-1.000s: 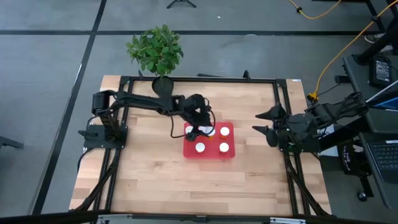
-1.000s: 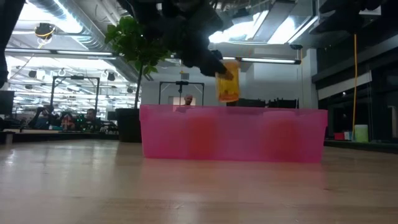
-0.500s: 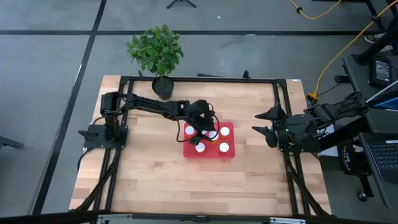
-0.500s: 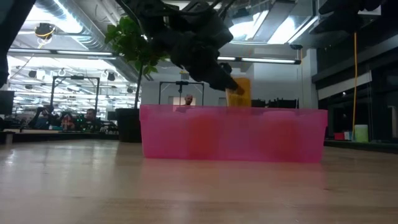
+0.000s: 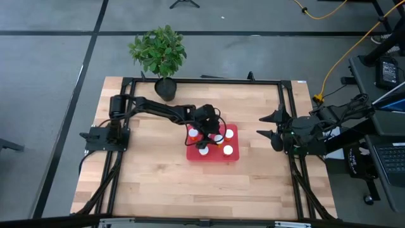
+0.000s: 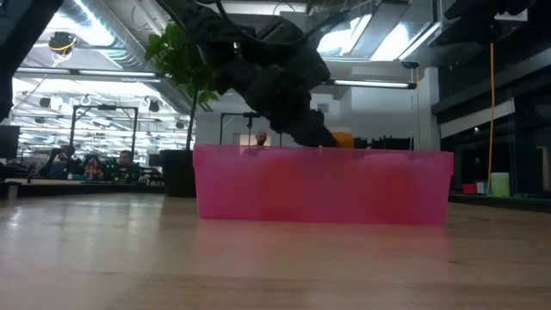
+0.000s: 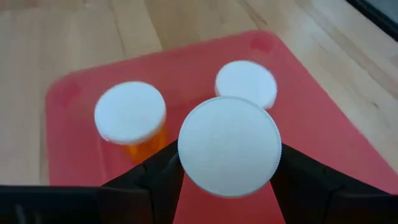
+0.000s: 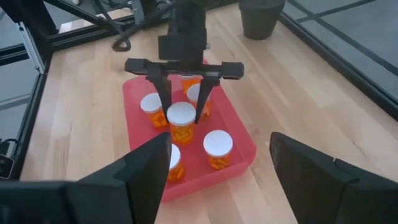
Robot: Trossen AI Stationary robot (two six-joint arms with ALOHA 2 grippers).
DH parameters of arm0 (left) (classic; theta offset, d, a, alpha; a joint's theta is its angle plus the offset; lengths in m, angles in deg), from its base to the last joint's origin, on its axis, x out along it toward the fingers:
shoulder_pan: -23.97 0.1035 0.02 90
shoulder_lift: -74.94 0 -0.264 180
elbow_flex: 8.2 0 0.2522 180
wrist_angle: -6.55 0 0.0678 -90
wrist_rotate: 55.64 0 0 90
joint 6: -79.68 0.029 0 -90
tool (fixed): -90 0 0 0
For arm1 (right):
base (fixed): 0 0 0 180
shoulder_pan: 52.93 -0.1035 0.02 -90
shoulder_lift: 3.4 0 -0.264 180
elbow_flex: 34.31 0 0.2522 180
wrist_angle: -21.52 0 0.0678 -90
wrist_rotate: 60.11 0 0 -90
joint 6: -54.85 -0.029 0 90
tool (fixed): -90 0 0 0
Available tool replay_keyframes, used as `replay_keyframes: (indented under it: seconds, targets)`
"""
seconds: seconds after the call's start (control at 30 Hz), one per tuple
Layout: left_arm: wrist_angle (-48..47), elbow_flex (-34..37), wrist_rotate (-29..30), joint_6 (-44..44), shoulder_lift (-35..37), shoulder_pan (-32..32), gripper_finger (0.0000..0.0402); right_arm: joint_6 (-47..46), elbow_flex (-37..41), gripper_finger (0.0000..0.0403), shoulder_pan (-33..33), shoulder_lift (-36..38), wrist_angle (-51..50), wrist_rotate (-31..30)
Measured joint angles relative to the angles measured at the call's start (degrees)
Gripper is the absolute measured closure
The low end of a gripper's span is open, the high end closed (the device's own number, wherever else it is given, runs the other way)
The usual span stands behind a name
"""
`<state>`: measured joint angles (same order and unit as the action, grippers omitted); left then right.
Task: Pick and place pill bottles into a basket
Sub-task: Put the orange pill bottle into the red bin, then return to Home Position
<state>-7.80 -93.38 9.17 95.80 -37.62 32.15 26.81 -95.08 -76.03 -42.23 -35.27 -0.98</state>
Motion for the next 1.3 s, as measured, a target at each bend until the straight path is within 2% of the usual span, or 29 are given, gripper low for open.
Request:
replay_keyframes:
  seconds: [0.13, 0.4, 0.57, 0.7, 0.83, 0.93, 1.03, 1.13, 1.23, 1.3]
  targets:
    - [-0.6, 0.1, 0.1, -0.6, -1.2, 0.0, 0.0180, 0.2, 0.0, 0.0129, 0.0, 0.0, 0.0, 0.6]
    - [-0.5, 0.0, 0.3, -3.4, -1.5, 0.0, 0.0110, 0.8, 0.0, 0.0129, 0.0, 0.0, -0.1, 2.1]
    - [-0.6, 0.0, 2.9, -2.5, 1.5, 0.0, 0.0070, 1.5, 0.0, 0.0129, 0.0, 0.0, -0.1, 2.1]
    - [-3.2, 0.0, 5.2, -0.9, 5.2, 0.1, 0.0055, 1.6, 0.0, 0.0129, 0.0, 0.0, -0.1, 2.1]
    - [-7.0, 0.0, 7.6, -1.3, 11.8, 0.1, 0.0053, 1.2, 0.0, 0.0129, 0.0, 0.0, -1.6, 2.0]
    - [-9.1, 0.0, 8.3, -1.5, 18.3, -0.3, 0.0055, 1.1, 0.0, 0.0129, 0.0, -0.1, -1.7, 2.0]
    - [-9.9, 0.0, 11.5, -2.2, 25.9, -1.4, 0.0054, 1.4, 0.0, 0.0129, 0.0, -0.1, -0.4, 2.0]
    - [-10.0, 0.0, 16.2, -4.3, 33.4, -2.5, 0.0053, 3.9, 0.0, 0.0129, 0.0, -0.1, 4.5, 2.0]
    - [-9.9, 0.0, 19.9, -7.7, 40.0, -2.6, 0.0052, 11.5, 0.0, 0.0129, 0.0, -0.1, 12.4, 2.0]
    - [-10.0, 0.0, 20.3, -8.9, 43.8, -2.3, 0.0053, 17.2, 0.0, 0.0129, 0.0, -0.1, 18.2, 2.0]
